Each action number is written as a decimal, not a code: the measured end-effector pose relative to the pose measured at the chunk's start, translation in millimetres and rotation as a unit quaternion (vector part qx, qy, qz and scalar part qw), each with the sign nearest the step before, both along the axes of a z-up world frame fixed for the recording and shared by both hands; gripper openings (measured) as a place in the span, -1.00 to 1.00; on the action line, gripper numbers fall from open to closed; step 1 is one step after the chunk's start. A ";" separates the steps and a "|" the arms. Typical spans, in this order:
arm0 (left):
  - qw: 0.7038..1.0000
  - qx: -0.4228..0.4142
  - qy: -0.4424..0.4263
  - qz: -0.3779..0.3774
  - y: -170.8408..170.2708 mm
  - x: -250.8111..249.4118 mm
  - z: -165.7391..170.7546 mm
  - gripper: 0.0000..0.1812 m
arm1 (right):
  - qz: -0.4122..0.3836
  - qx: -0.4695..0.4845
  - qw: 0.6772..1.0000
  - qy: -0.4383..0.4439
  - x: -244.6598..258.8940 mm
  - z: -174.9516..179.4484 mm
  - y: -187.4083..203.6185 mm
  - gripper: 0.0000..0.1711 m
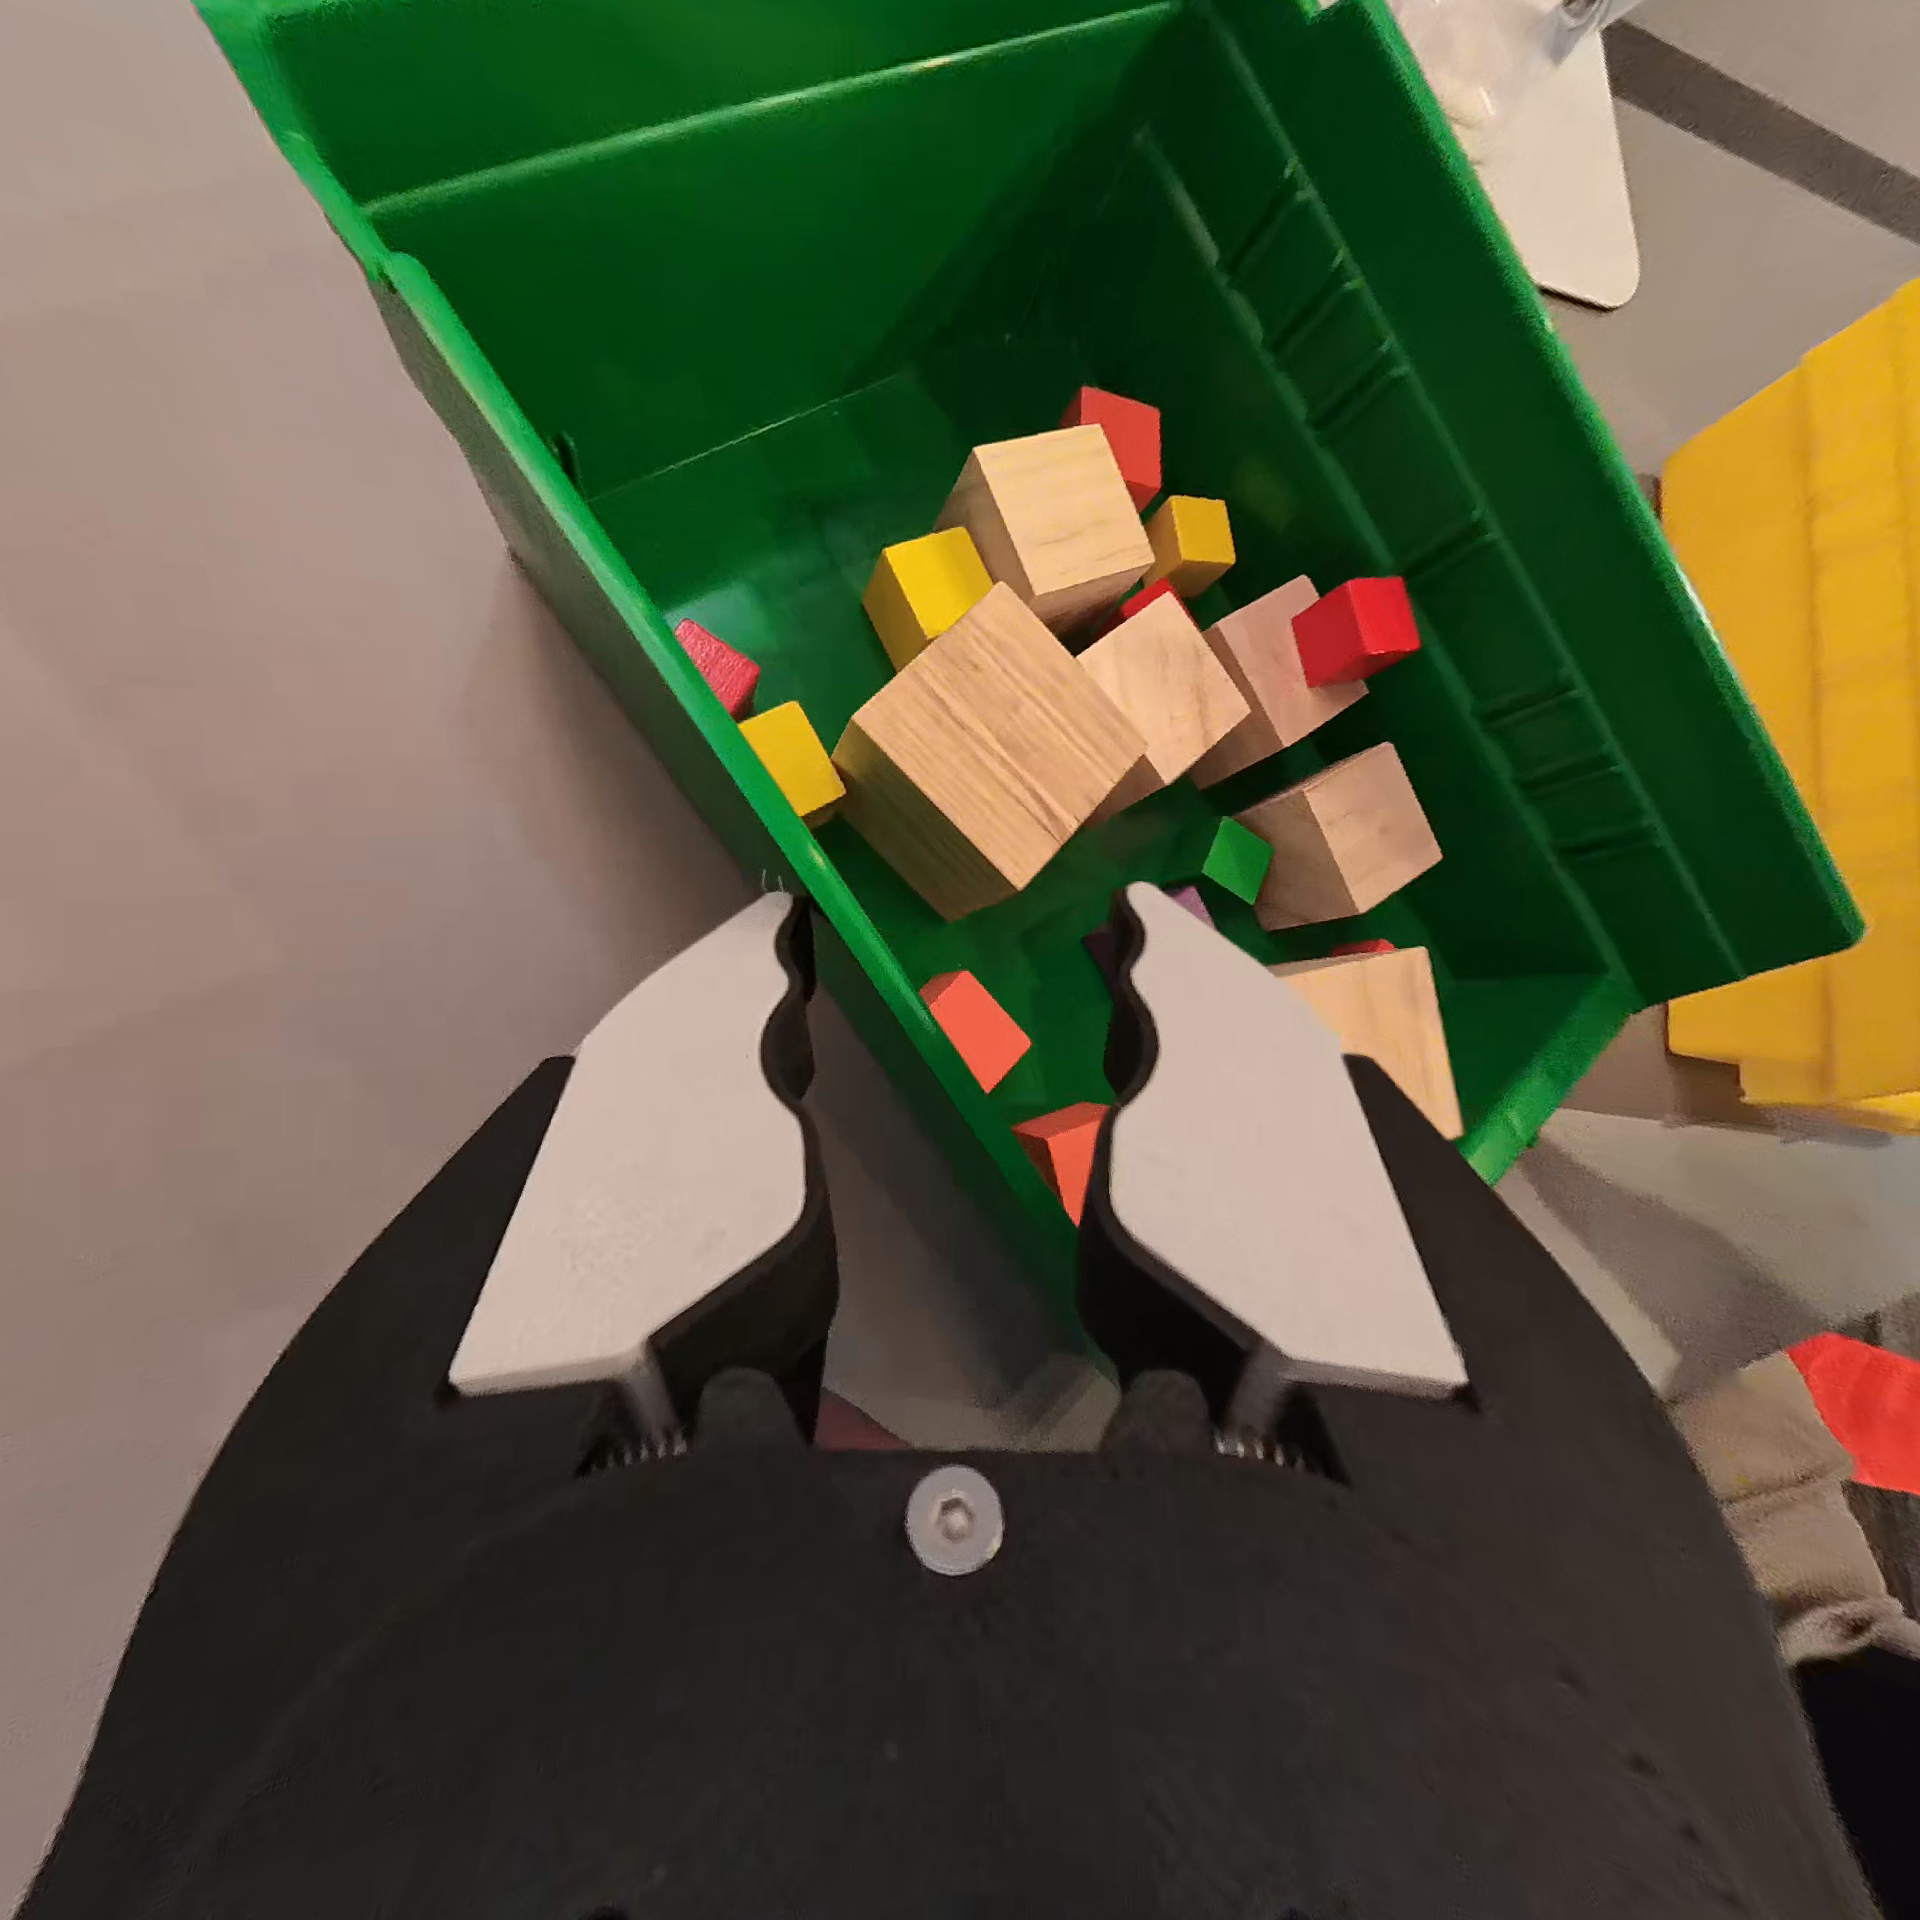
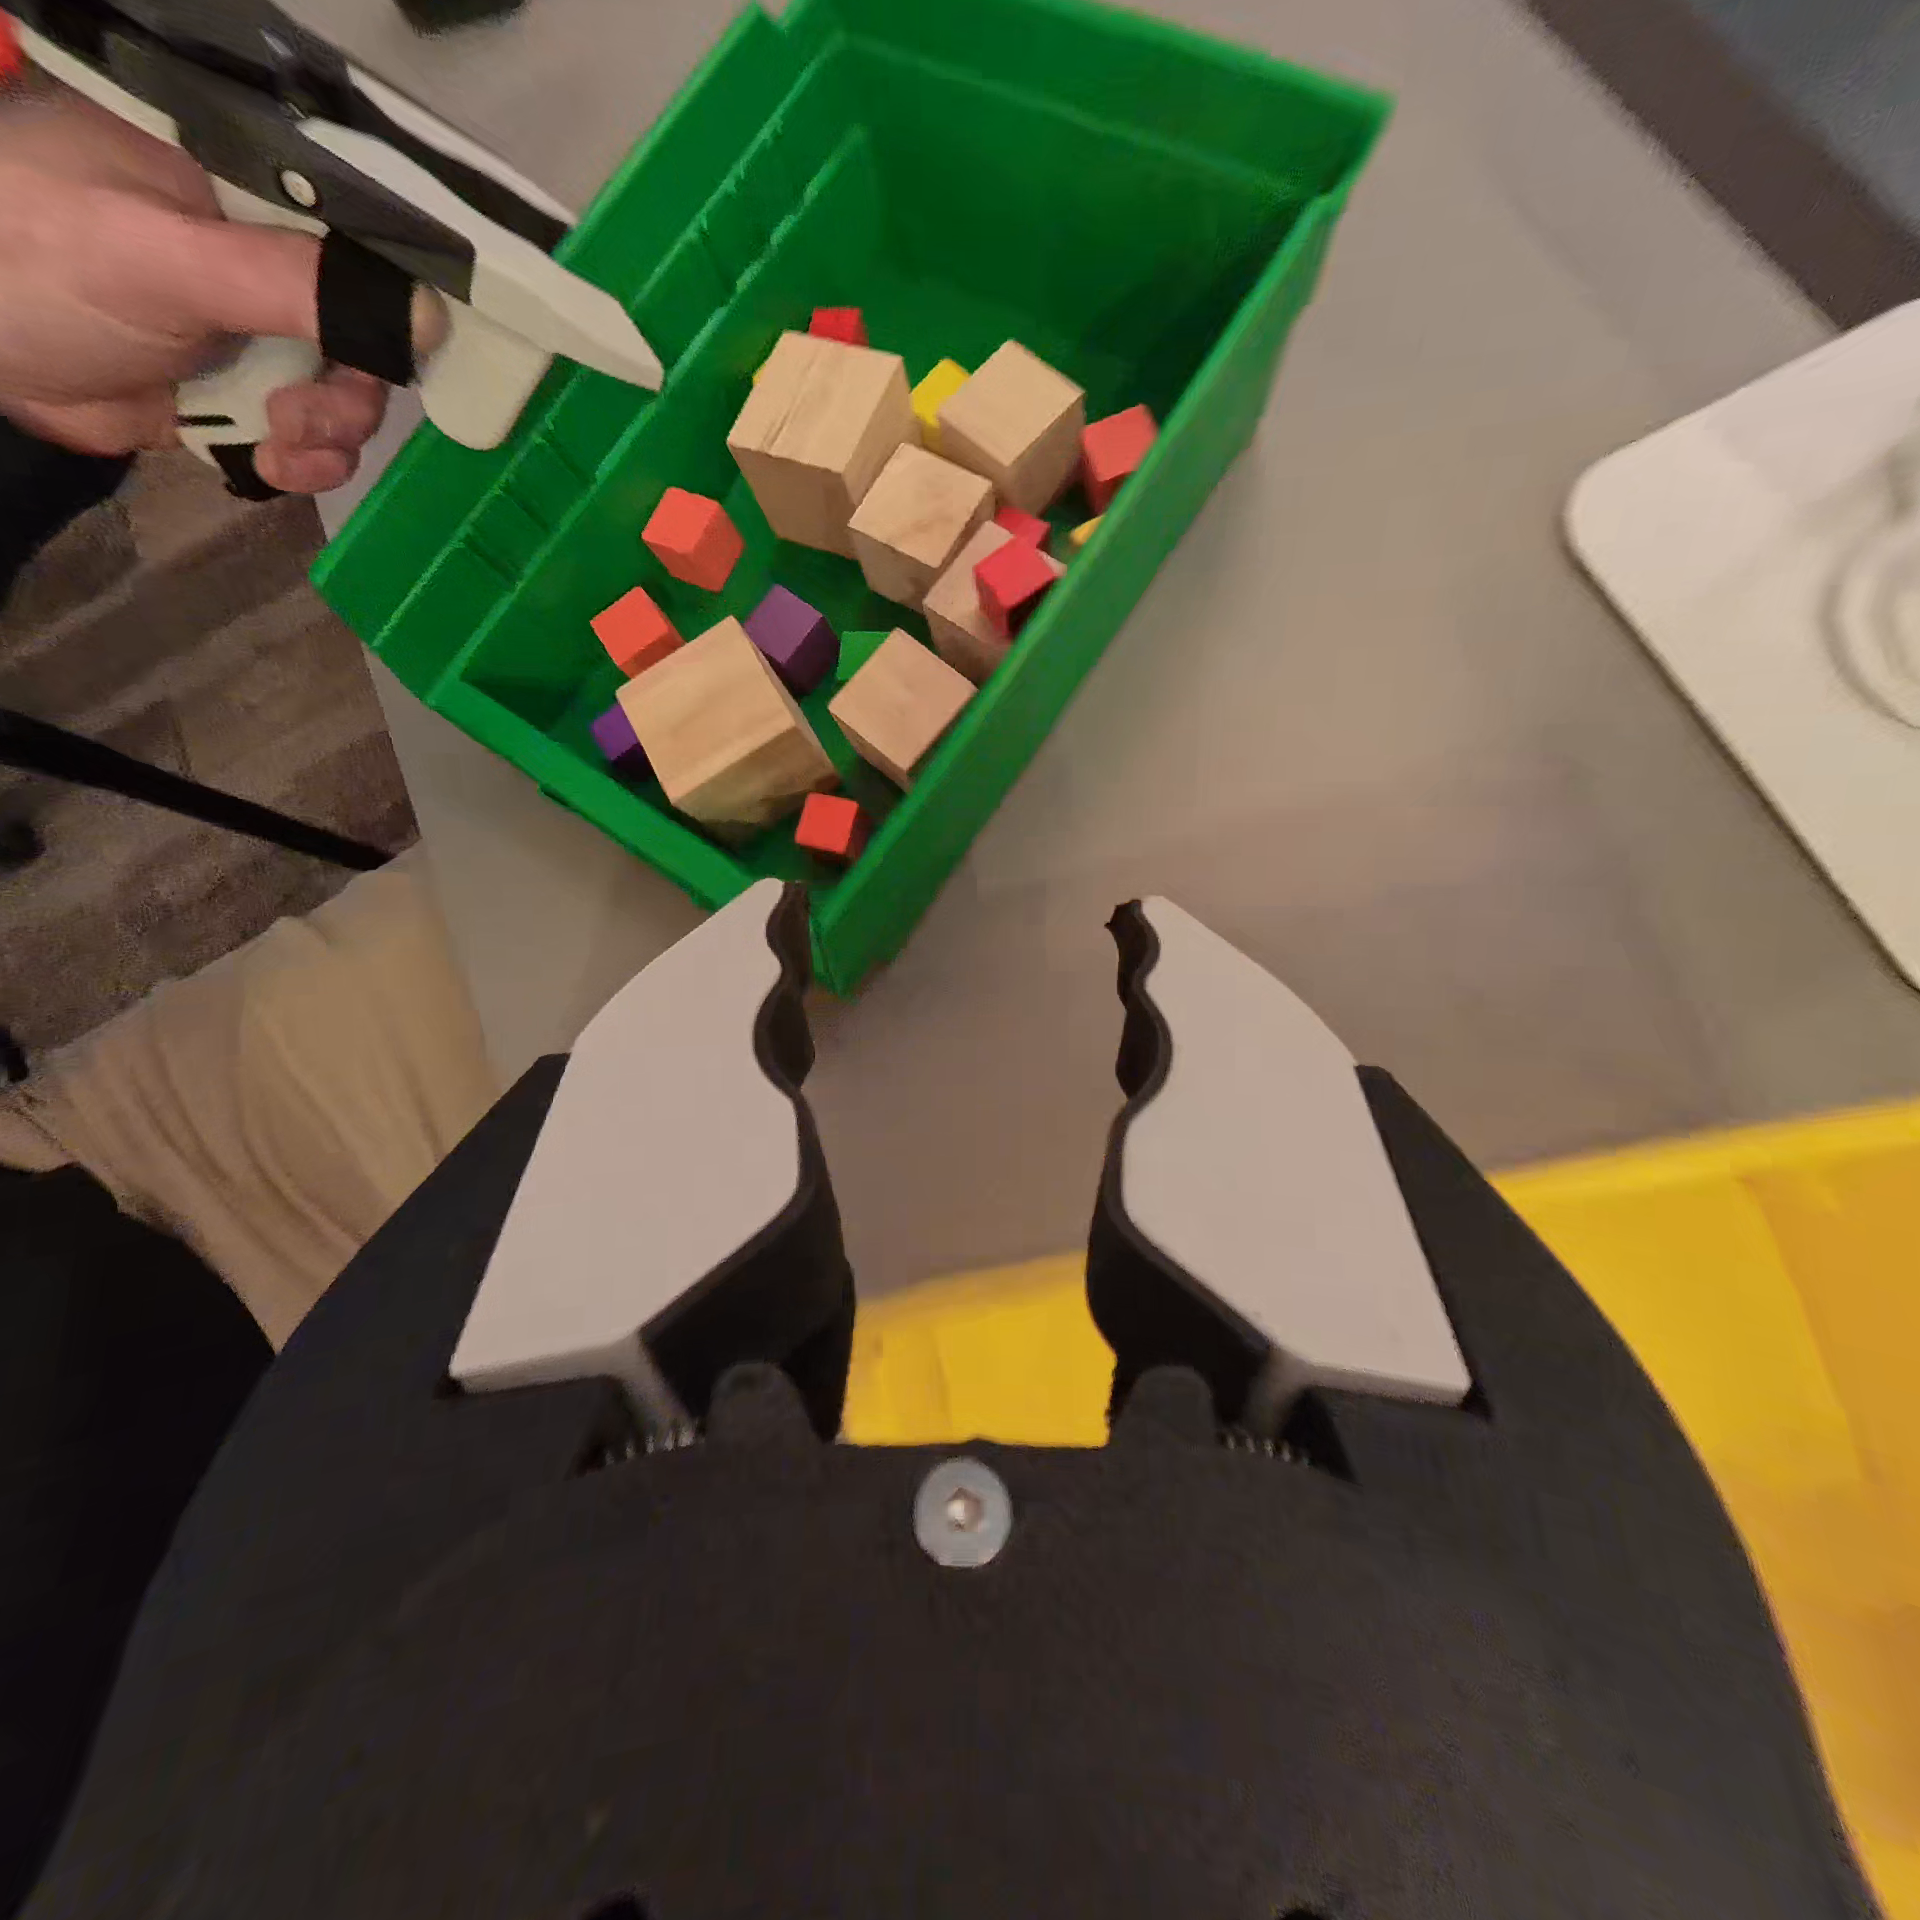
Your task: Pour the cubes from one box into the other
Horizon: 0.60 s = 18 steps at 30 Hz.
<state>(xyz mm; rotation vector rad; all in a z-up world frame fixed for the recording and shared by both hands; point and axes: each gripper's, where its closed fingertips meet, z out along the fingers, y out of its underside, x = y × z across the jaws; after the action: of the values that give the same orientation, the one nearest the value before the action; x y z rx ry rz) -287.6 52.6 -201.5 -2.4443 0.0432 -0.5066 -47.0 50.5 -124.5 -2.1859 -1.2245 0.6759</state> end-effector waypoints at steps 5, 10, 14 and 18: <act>0.999 0.009 0.034 0.019 3.9 -9.9 -3.9 -0.55 | 0.001 -0.040 0.997 -0.063 -56.9 -37.0 25.8 -0.41; 0.999 0.018 0.025 0.029 7.4 -13.5 -6.5 -0.72 | -0.002 -0.099 0.988 -0.117 -79.1 -77.5 32.9 -0.50; 0.999 0.017 0.030 0.026 8.7 -13.7 -7.2 -0.76 | -0.015 -0.104 0.985 -0.133 -80.1 -84.5 38.5 -0.74; 0.999 0.020 0.024 0.033 9.4 -15.4 -6.9 -0.80 | -0.021 -0.125 0.986 -0.109 -79.6 -85.1 40.0 -0.87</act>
<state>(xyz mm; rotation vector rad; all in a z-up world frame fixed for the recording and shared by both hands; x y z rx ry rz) -303.0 62.0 -208.5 -2.4106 -0.0076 -0.4133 -126.6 90.5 -209.7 -2.5431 -1.2539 0.6139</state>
